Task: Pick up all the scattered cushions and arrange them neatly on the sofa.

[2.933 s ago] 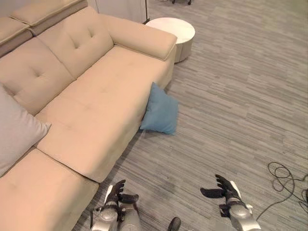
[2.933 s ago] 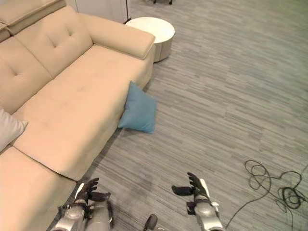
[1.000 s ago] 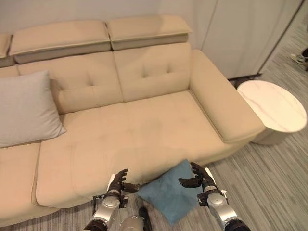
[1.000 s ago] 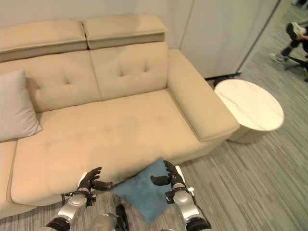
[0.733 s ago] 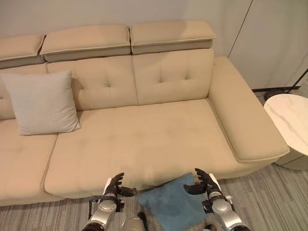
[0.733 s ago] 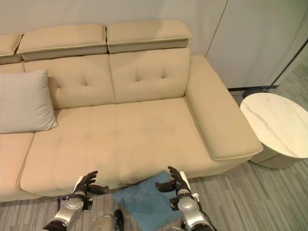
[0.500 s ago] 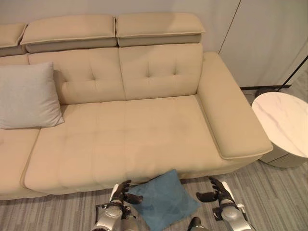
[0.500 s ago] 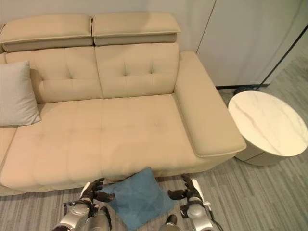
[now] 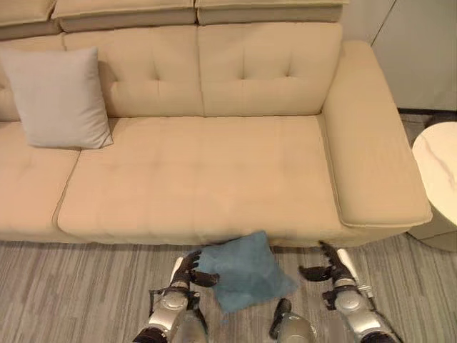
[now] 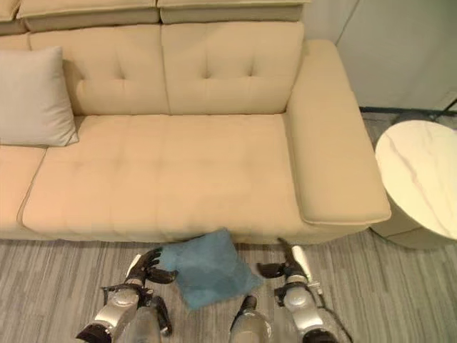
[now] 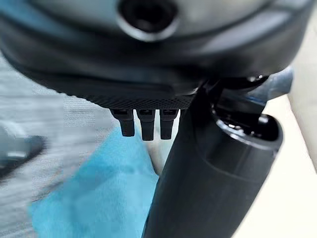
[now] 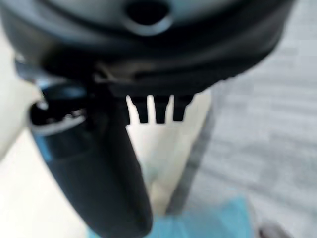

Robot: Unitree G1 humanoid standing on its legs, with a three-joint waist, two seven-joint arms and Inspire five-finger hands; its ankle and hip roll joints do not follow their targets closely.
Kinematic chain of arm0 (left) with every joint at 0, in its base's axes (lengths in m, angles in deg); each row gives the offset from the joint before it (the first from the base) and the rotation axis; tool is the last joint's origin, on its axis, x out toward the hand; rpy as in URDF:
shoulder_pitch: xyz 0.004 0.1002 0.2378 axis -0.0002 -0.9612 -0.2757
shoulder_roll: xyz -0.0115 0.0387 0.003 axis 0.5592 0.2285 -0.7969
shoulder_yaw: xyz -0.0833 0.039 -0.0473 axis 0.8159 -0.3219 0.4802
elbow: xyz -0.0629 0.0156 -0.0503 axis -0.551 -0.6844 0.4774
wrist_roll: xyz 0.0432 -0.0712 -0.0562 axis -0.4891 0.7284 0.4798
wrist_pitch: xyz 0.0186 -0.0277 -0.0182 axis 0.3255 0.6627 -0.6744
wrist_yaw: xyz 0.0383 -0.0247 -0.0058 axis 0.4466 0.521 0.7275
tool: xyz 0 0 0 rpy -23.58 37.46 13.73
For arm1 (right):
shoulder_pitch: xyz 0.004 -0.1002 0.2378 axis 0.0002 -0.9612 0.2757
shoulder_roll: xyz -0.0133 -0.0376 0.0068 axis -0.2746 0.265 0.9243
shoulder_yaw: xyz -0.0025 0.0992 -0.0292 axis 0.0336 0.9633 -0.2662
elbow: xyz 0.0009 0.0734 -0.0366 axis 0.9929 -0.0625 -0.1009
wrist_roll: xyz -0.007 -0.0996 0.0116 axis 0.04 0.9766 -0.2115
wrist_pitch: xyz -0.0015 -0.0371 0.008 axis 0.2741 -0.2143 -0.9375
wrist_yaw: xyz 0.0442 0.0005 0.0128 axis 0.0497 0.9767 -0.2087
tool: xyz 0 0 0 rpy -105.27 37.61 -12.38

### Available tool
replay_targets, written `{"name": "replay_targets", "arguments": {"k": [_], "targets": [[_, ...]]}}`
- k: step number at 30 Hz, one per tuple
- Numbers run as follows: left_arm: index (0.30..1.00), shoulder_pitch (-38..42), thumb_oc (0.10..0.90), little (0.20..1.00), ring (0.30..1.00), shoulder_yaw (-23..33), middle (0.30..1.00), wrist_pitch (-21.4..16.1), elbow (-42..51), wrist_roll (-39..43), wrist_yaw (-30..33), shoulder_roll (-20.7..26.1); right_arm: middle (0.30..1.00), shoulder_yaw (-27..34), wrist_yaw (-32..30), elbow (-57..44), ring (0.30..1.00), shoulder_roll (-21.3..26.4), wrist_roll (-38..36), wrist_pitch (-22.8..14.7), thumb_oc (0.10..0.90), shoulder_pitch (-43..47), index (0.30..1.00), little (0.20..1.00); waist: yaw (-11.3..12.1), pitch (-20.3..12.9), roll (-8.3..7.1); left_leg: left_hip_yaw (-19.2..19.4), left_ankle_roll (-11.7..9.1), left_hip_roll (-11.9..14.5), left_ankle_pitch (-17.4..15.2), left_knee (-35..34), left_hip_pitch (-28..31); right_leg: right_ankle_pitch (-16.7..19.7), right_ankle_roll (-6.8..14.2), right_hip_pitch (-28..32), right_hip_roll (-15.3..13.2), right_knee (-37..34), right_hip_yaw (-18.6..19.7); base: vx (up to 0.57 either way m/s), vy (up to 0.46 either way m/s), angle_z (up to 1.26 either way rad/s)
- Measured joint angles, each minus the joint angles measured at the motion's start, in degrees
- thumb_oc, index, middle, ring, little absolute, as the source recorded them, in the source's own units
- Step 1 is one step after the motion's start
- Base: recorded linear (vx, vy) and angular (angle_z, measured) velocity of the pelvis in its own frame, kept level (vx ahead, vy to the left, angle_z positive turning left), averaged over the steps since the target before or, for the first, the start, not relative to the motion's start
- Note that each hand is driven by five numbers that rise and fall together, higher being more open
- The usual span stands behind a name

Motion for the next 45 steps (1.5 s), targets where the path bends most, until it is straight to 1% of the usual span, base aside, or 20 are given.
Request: {"name": "replay_targets", "arguments": {"k": [1,2,3,4,6,9,14,16,18,21,24,28,32,36,39,40,42,43,44,45], "targets": [[0.900,2.97,0.800,0.900,0.900,-0.33,0.900,-0.36,0.62,0.01,0.09,0.73,0.900,0.07,-0.24,0.13,0.900,0.76,0.07,0.17,0.800,1.37,0.900,0.900,0.07,1.84,-1.40,-0.19,0.83,-1.08,0.03,0.20,-2.13,0.09,0.12,-2.39,-1.25,1.06,0.08,-0.17,0.073,0.25],[0.900,5.46,0.800,0.900,0.900,-0.38,0.900,-0.58,0.69,0.01,0.15,0.92,0.900,0.35,-0.42,0.31,0.900,0.56,0.10,0.31,0.800,2.40,0.900,0.900,0.15,3.13,-2.31,-0.43,1.82,-1.84,0.70,0.65,-4.09,0.86,0.19,-3.92,-1.96,1.57,0.09,-0.23,0.104,0.25],[0.900,7.42,0.800,0.900,0.900,-0.99,0.900,-0.64,0.65,-0.01,0.60,1.32,0.900,0.40,-0.86,0.40,0.900,0.48,0.09,0.33,0.800,3.13,0.900,0.900,0.19,3.80,-3.01,-0.52,2.37,-2.25,0.95,1.22,-5.83,0.93,0.20,-5.89,-2.99,2.90,0.10,-0.14,0.112,0.30],[0.900,9.80,0.800,0.900,0.900,-1.56,0.900,-0.72,0.68,0.01,1.21,1.45,0.900,0.39,-1.58,0.54,0.900,0.19,0.07,0.37,0.800,4.69,0.900,0.900,0.26,5.50,-3.13,-0.91,2.67,-2.92,0.94,1.66,-7.11,0.94,0.22,-6.84,-3.79,3.54,-0.03,-0.17,0.146,0.25],[0.900,12.16,0.800,0.900,0.900,-2.02,0.900,-1.06,0.90,0.14,1.57,1.39,0.900,-0.16,-2.42,0.54,0.900,0.22,0.10,0.40,0.800,7.26,0.900,0.900,0.33,6.80,-2.29,-1.80,3.02,-3.75,0.73,2.67,-9.43,0.91,0.26,-8.89,-4.84,5.09,0.04,-0.11,0.105,0.18],[0.900,14.91,0.800,0.900,0.900,-2.17,0.900,-1.81,0.91,1.07,2.70,1.08,0.900,-1.15,-3.25,0.65,0.900,0.22,0.07,0.38,0.800,12.07,0.900,0.900,0.47,9.52,-0.51,-3.07,3.58,-3.87,0.46,5.65,-13.75,0.26,0.43,-12.64,-5.98,8.36,0.45,-0.07,0.069,0.13],[0.900,15.36,0.800,0.900,0.900,-6.47,0.900,-1.69,4.25,-1.80,3.65,3.66,0.900,-1.91,-5.16,1.39,0.900,0.43,-0.44,-0.15,0.800,16.99,0.900,0.900,1.95,10.24,-0.17,-3.58,4.12,-3.84,0.86,8.06,-19.75,-0.28,-0.19,-19.15,-6.87,12.07,1.40,-0.08,0.078,0.02],[0.900,16.66,0.800,0.900,0.900,-6.77,0.900,-1.77,5.20,-2.98,3.56,3.47,0.900,-1.88,-5.61,4.42,0.900,1.07,-1.74,-0.53,0.800,20.30,0.900,0.900,2.19,11.55,0.02,-3.83,4.72,-4.01,1.34,8.56,-21.96,-0.46,-0.45,-21.21,-7.62,13.15,1.41,-0.07,0.080,0.11],[0.900,18.94,0.800,0.900,0.900,-8.89,0.900,-1.77,4.14,-5.96,3.84,3.45,0.900,-2.71,-5.79,7.38,0.900,1.91,-3.69,-0.73,0.800,22.87,0.900,0.900,2.33,11.58,0.15,-4.44,5.09,-4.26,1.65,9.32,-25.44,-0.47,-0.50,-24.48,-8.04,14.29,1.63,-0.04,0.041,0.11],[0.900,20.53,0.800,0.900,0.900,-8.94,0.900,-1.77,3.09,-7.40,4.09,2.43,0.900,-3.26,-5.88,7.45,0.900,2.11,-4.77,-0.95,0.800,23.76,0.900,0.900,3.18,11.82,0.24,-4.91,5.59,-4.61,2.29,9.92,-28.34,-0.42,-0.56,-27.16,-8.54,15.21,1.61,-0.05,0.040,0.10],[0.900,21.71,0.800,0.900,0.900,-10.20,0.900,-1.79,1.67,-7.97,5.02,1.78,0.900,-5.84,-5.59,9.72,0.900,1.88,-6.83,-1.23,0.800,25.55,0.900,0.900,3.34,11.84,0.34,-5.36,5.85,-5.17,3.15,9.37,-30.96,-0.37,-0.64,-29.80,-9.11,15.81,1.42,-0.07,0.037,0.12],[0.900,22.48,0.800,0.900,0.900,-10.56,0.900,-2.09,2.24,-8.01,6.25,2.20,0.900,-6.32,-5.07,6.33,0.900,0.69,-7.04,-2.01,0.800,25.52,0.900,0.900,4.49,11.82,0.40,-6.42,5.93,-5.99,4.94,8.41,-36.02,-0.24,-0.98,-34.67,-9.70,16.66,0.71,-0.03,0.011,0.13],[0.900,22.57,0.800,0.900,0.900,-11.11,0.900,-2.14,2.52,-8.03,6.53,2.10,0.900,-6.31,-6.19,4.21,0.900,-1.10,-7.05,-2.06,0.800,26.02,0.900,0.900,5.76,11.93,0.39,-7.16,6.03,-6.27,5.53,8.10,-38.47,-0.39,-1.24,-36.51,-9.93,16.93,-0.06,-0.01,-0.017,0.12],[0.900,23.45,0.800,0.900,0.900,-11.09,0.900,-2.41,2.70,-7.95,7.65,1.23,0.900,-6.12,-8.08,3.46,0.900,-0.27,-5.49,-1.87,0.800,26.53,0.900,0.900,6.35,11.93,0.41,-9.04,6.23,-7.10,6.33,7.80,-41.53,-0.68,-1.28,-38.13,-10.19,17.34,-0.95,0.01,-0.025,0.17],[0.900,23.94,0.800,0.900,0.900,-12.32,0.900,-3.75,2.89,-7.85,8.20,0.80,0.900,-6.30,-9.27,3.46,0.900,0.60,-4.83,-1.82,0.800,27.09,0.900,0.900,6.69,11.98,0.30,-10.46,6.23,-8.09,7.56,7.29,-44.22,-1.37,-1.49,-40.12,-11.01,18.76,-1.69,0.02,-0.091,0.28],[0.900,23.94,0.800,0.900,0.900,-13.20,0.900,-3.74,2.85,-7.80,8.15,0.82,0.900,-7.01,-9.75,4.19,0.900,0.93,-3.36,-1.69,0.800,27.54,0.900,0.900,6.52,11.98,0.31,-11.03,6.21,-8.43,7.81,7.24,-44.78,-1.52,-1.57,-40.56,-11.29,19.15,-1.79,0.02,-0.065,0.21],[0.900,23.79,0.800,0.900,0.900,-15.61,0.900,-3.74,2.74,-7.17,7.09,0.65,0.900,-9.42,-10.13,7.29,0.900,2.41,1.54,-0.65,0.800,28.38,0.900,0.900,7.41,12.00,0.28,-11.65,6.15,-8.93,8.20,7.10,-45.46,-2.18,-1.50,-41.05,-11.79,20.12,-1.93,0.02,-0.032,0.19],[0.900,23.74,0.800,0.900,0.900,-17.00,0.900,-3.76,2.84,-6.80,6.68,0.61,0.429,-10.39,-10.17,8.85,0.429,3.26,4.00,0.07,0.486,28.72,0.429,0.429,8.01,12.00,0.28,-11.98,6.14,-9.18,8.37,7.08,-45.66,-2.48,-1.72,-41.21,-11.94,20.51,-1.90,0.01,-0.014,0.20],[0.900,23.53,0.800,0.900,0.900,-17.97,0.900,-3.79,3.06,-6.79,6.03,0.53,0.300,-11.04,-10.13,9.71,0.300,4.03,5.33,0.77,0.400,29.17,0.300,0.300,8.09,11.99,0.28,-12.33,6.10,-9.50,8.59,6.98,-45.96,-2.81,-1.63,-41.47,-12.20,20.79,-1.84,0.00,-0.007,0.17],[0.900,23.29,0.800,0.900,0.900,-18.13,0.900,-3.83,3.15,-6.76,5.78,0.37,0.300,-11.04,-10.19,9.73,0.300,4.04,5.84,0.98,0.400,29.39,0.300,0.300,8.30,11.99,0.28,-12.66,6.16,-9.70,8.66,6.93,-46.30,-3.13,-1.65,-41.65,-12.23,20.93,-1.84,0.00,-0.004,0.17]]}}
